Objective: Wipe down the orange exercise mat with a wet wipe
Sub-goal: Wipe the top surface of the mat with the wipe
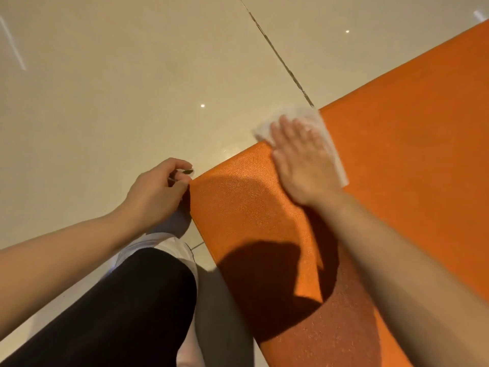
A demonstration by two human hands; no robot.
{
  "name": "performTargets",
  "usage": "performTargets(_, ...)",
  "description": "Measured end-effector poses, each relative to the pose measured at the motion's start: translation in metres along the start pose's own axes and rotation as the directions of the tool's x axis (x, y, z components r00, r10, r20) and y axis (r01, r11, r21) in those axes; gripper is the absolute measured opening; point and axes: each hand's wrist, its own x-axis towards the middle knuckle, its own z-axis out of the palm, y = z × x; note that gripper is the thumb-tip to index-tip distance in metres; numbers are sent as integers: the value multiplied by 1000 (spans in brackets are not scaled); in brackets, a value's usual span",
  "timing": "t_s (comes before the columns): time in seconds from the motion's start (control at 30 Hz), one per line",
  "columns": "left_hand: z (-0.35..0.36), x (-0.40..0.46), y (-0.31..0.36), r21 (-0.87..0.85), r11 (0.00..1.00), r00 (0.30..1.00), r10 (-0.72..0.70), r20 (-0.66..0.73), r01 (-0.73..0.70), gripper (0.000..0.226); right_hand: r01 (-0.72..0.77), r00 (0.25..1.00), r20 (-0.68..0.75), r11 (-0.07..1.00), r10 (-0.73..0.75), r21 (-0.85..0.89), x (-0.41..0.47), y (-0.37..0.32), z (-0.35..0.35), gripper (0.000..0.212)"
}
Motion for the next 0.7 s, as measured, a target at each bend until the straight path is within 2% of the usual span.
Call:
performTargets(0.1,-9,3,-2,-44,999,1000,-29,-5,29,22,-147,989,-2,989,147,7,22,57,-25,70)
performTargets(0.2,-16,2,-8,-62,998,996,-19,81,24,15,-253,967,-21,967,254,29,31,85,-33,70)
performTargets(0.27,-18,-3,-12,-113,993,992,-15,126,29,16,-311,948,-58,949,314,57,32,77,-30,64)
performTargets(0.37,-17,-8,-15,-166,985,992,-35,118,54,24,-407,901,-111,906,419,114,24,41,-20,55)
performTargets(0.43,-16,-9,-14,-180,981,992,-53,118,74,22,-377,915,-93,915,392,144,10,6,-10,55)
performTargets(0.53,-14,-12,-13,-154,986,995,-42,91,56,18,-265,961,-36,950,275,168,-14,-54,9,57)
performTargets(0.63,-13,-16,-12,-71,997,998,14,60,-10,16,-78,997,39,984,72,160,-41,-115,31,56)
performTargets(0.7,-13,-19,-14,-28,999,997,37,66,-35,16,64,997,29,994,-67,83,-59,-137,43,57)
